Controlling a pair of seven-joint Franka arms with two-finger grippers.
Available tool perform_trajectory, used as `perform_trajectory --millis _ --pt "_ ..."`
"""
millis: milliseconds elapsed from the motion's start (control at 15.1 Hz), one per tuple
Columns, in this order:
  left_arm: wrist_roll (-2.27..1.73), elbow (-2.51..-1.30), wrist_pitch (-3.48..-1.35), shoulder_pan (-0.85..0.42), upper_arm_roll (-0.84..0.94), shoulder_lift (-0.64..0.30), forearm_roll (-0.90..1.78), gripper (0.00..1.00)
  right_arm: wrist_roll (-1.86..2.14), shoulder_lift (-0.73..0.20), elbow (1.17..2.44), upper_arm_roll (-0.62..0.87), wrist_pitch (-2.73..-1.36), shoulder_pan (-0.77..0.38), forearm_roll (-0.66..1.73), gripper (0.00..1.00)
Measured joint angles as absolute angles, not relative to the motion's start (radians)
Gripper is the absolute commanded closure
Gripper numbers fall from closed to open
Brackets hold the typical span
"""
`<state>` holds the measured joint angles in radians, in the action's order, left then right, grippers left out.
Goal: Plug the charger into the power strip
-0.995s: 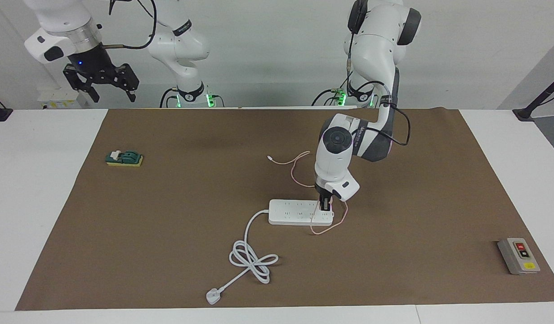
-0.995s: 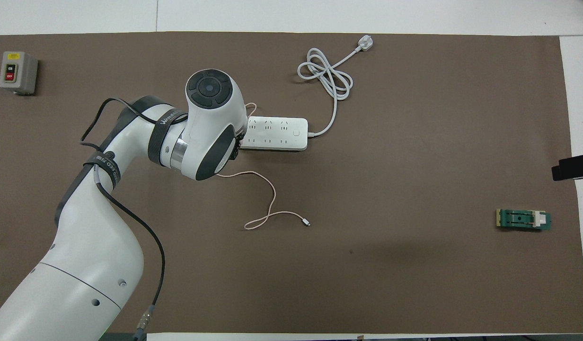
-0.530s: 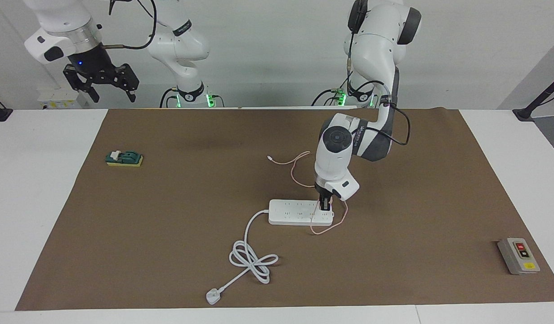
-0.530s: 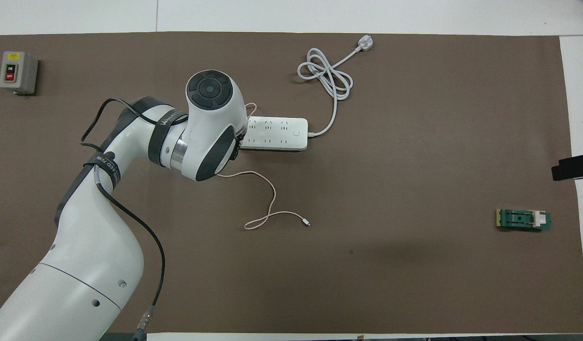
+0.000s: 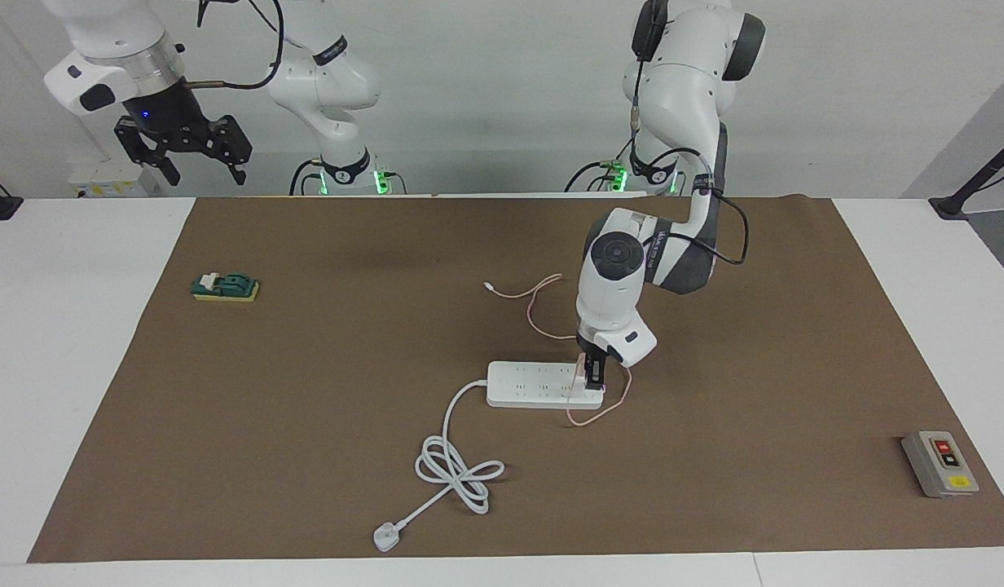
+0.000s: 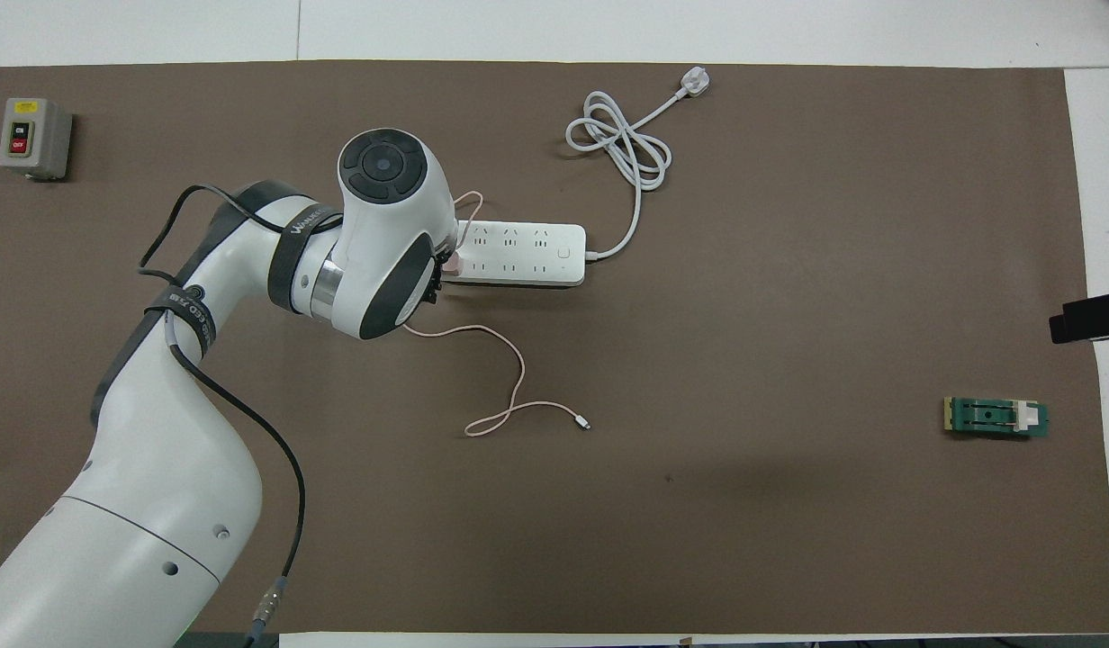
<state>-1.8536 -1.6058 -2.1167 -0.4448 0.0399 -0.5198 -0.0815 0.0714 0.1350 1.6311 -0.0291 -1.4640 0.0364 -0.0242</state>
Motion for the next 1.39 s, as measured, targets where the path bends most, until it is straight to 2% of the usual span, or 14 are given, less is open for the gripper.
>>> perform_trajectory --millis 464,796,1392 --pt "-1.796 -1.606 -2.106 -0.428 0.040 -0.464 -0.082 0.00 0.071 0.135 1.631 -0.029 -1.464 0.036 -0.024 0.00" --pt "-1.679 -1.605 -2.071 -0.396 0.039 -0.386 -0.082 0.00 0.071 0.135 1.631 -0.029 -1.464 0.036 -0.024 0.00" --pt "-0.998 -1.580 -1.878 -0.236 0.030 -0.223 -0.069 0.00 0.071 0.135 1.631 -0.029 -1.464 0.036 -0.024 0.00"
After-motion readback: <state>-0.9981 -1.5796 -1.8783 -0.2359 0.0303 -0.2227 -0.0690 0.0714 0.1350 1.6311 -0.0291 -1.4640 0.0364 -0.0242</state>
